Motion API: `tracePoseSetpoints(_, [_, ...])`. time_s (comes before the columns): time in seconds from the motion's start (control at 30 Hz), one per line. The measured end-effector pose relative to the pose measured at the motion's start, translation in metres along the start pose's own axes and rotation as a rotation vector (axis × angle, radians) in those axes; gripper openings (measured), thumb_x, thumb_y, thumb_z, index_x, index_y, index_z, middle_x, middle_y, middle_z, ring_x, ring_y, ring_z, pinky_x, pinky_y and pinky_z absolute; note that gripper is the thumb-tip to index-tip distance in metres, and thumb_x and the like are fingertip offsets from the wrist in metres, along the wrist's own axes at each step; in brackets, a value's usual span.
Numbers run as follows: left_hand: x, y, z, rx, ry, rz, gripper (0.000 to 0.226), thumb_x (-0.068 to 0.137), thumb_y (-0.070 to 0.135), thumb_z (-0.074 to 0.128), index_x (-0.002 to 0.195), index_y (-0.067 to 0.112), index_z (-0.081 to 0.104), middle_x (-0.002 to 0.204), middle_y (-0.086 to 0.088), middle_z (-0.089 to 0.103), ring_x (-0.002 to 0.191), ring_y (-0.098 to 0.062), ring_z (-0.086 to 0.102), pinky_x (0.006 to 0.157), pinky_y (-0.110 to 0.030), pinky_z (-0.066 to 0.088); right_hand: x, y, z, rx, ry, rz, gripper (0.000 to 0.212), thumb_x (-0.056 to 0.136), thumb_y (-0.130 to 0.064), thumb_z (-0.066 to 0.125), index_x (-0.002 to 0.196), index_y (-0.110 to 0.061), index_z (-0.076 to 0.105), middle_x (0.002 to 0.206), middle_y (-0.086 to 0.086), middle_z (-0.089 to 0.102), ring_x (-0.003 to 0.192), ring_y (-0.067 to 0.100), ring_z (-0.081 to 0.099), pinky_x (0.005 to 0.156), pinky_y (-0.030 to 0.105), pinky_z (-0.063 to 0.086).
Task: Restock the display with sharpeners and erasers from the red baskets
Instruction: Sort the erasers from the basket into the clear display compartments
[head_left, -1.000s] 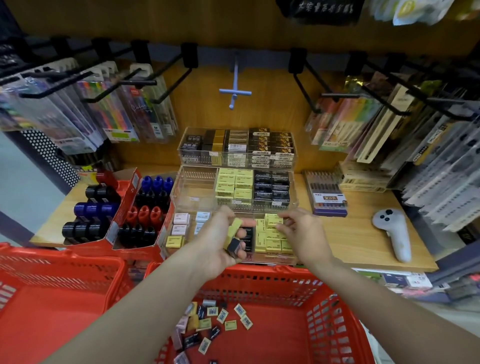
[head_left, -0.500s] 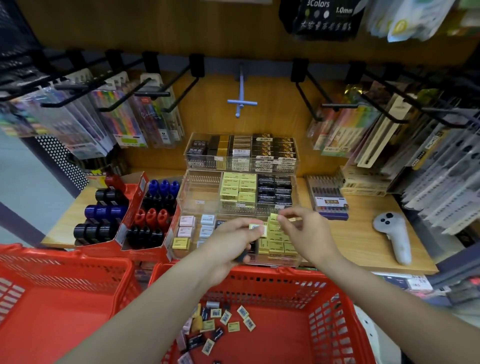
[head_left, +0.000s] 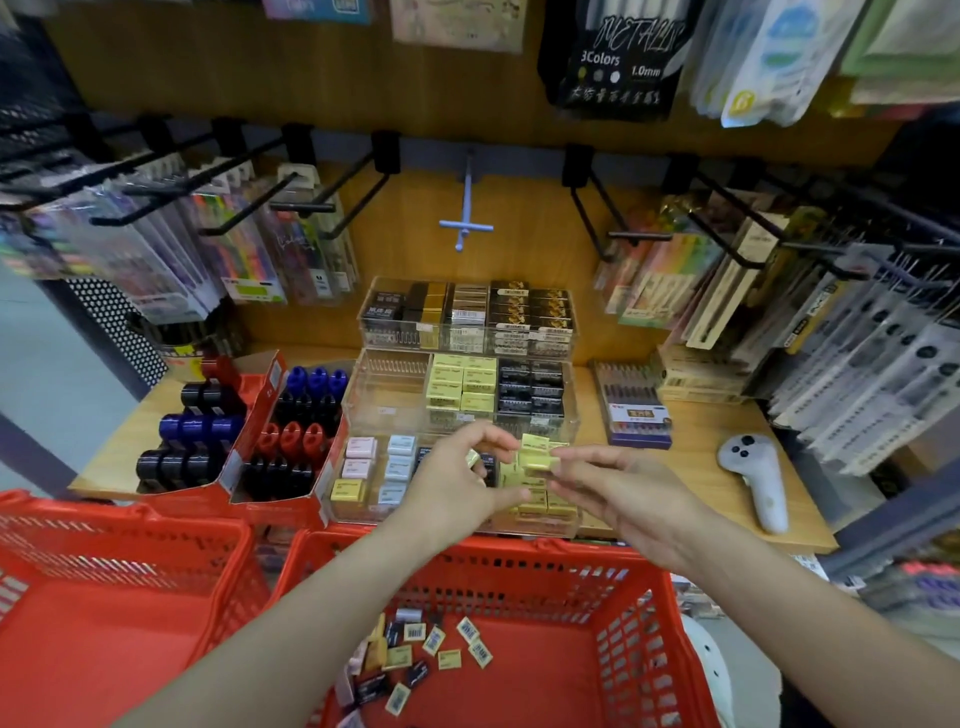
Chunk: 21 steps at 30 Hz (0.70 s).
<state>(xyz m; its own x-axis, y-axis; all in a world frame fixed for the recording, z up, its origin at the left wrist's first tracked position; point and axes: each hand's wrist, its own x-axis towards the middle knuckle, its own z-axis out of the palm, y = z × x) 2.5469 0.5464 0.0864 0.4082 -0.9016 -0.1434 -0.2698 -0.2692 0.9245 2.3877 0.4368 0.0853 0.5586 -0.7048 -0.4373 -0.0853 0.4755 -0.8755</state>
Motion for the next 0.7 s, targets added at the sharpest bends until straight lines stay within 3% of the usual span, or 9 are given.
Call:
tracePoseSetpoints(0.07, [0.005,-0.003,-0.002,-0.04,0.051,-0.122,0.027,0.073,0.018,0.086,0.09,0.027,0.067,0.095,0.013,0.063,0.077,-0.003,0.053,0.066,-0.018,0.04,0.009,0.003,-0.011,-0.216,0.091,-0.108,0.015,0.079,-0.003,0.078,0.087,-0.015,0.078,0.092,0.003,0.077,0.089,0.014,0.073,0.076,0.021,0.056])
tracePoseSetpoints(0.2, [0.017,-0.008,-0.006,-0.744,0.13,-0.47,0.016,0.082,-0.002,0.068,0.079,0.01,0.059,0.091,-0.004,0.057,0.072,-0.015,0.045,0.064,-0.024,0.039,0.034,0.014,-0.033,-0.593,0.271,-0.327,0.024,0.077,-0.005,0.079,0.081,-0.029,0.075,0.088,-0.014,0.074,0.086,-0.001,0.067,0.076,0.011,0.049])
tracePoseSetpoints(0.3, [0.021,-0.01,-0.01,-1.008,0.086,-0.546,0.023,0.076,-0.013,0.047,0.086,0.007,0.052,0.087,-0.007,0.046,0.064,-0.015,0.036,0.064,-0.028,0.038,0.052,0.025,-0.042,-0.644,0.265,-0.386,0.032,0.08,-0.003,0.076,0.084,-0.034,0.071,0.094,-0.018,0.07,0.091,-0.007,0.064,0.072,0.003,0.045])
tracePoseSetpoints(0.37, [0.021,-0.009,-0.009,-0.969,-0.013,-0.57,0.029,0.077,-0.017,0.043,0.095,0.005,0.053,0.09,-0.012,0.049,0.069,-0.019,0.041,0.066,-0.03,0.041,0.06,0.031,-0.042,-0.635,0.274,-0.393,0.034,0.081,-0.003,0.075,0.084,-0.036,0.069,0.095,-0.019,0.069,0.092,-0.006,0.064,0.074,0.004,0.046])
tracePoseSetpoints(0.47, [0.021,-0.008,-0.004,-0.792,-0.165,-0.555,0.02,0.091,-0.012,0.053,0.097,0.006,0.06,0.104,-0.016,0.054,0.091,-0.025,0.047,0.067,-0.029,0.048,0.068,0.038,-0.038,-0.644,0.299,-0.38,0.033,0.083,-0.006,0.075,0.085,-0.039,0.068,0.094,-0.017,0.069,0.091,-0.007,0.063,0.08,0.009,0.047])
tracePoseSetpoints(0.7, [0.018,-0.015,-0.005,-0.568,-0.189,-0.442,0.015,0.092,0.003,0.062,0.102,0.005,0.074,0.103,-0.009,0.059,0.084,-0.016,0.054,0.072,-0.019,0.055,0.076,0.049,-0.034,-0.73,0.391,-0.476,0.026,0.08,-0.006,0.077,0.103,-0.017,0.075,0.105,-0.008,0.061,0.087,-0.004,0.06,0.076,-0.002,0.043])
